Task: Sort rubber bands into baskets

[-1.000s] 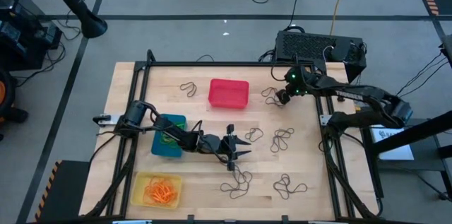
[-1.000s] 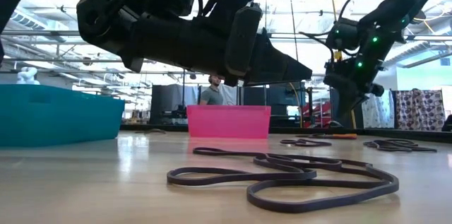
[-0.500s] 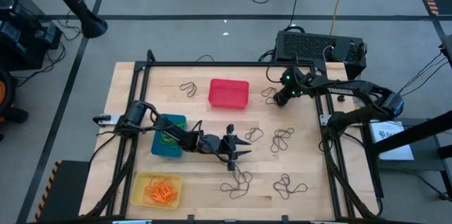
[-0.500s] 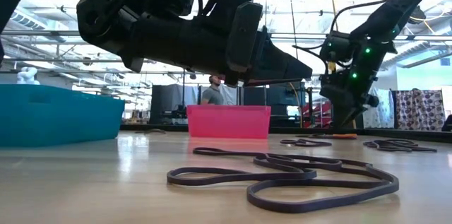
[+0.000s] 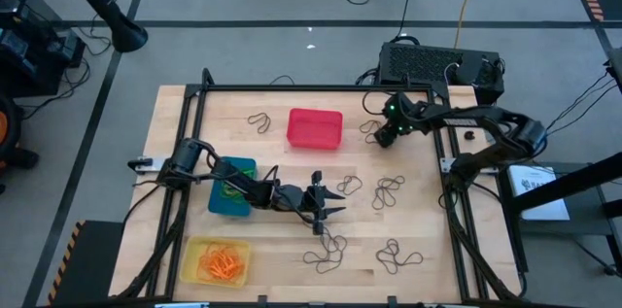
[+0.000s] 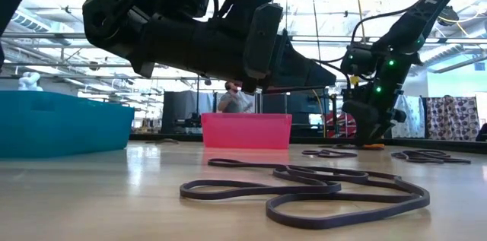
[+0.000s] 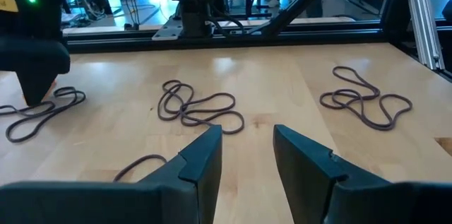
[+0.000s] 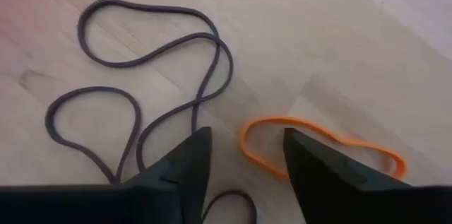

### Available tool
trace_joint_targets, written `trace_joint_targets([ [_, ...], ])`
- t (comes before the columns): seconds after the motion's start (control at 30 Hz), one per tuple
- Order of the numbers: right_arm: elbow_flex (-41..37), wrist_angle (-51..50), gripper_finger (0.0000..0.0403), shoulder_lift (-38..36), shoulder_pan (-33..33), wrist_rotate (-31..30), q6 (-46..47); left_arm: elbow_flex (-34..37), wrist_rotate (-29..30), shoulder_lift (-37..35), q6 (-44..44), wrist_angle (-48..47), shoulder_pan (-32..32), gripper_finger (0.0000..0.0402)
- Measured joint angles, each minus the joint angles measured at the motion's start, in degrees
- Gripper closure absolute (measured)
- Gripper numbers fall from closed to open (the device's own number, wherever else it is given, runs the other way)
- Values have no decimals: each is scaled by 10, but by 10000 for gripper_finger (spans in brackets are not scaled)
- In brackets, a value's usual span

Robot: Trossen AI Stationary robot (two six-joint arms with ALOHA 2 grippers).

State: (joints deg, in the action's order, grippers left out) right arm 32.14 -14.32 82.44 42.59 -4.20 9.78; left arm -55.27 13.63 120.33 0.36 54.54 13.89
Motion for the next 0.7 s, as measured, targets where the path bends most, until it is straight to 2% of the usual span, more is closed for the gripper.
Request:
trace_joint_targets([
  [0.1,2,7,268,14,0,3,-5,0,0,0,0,0,0,265],
  [0.23,2,8,371,8,-1,4,-28,0,0,0,0,0,0,265],
  [0.27,1,7,386,3,0,1,-34,0,0,0,0,0,0,265],
  [0.53,-1,-35,400,-83,-23,-17,-29,0,0,0,0,0,0,265],
  [0.6,-1,-49,402,-108,-45,10,-22,0,0,0,0,0,0,265],
  [0.7,-1,-70,402,-138,-93,92,-6,0,0,0,1,1,0,265],
])
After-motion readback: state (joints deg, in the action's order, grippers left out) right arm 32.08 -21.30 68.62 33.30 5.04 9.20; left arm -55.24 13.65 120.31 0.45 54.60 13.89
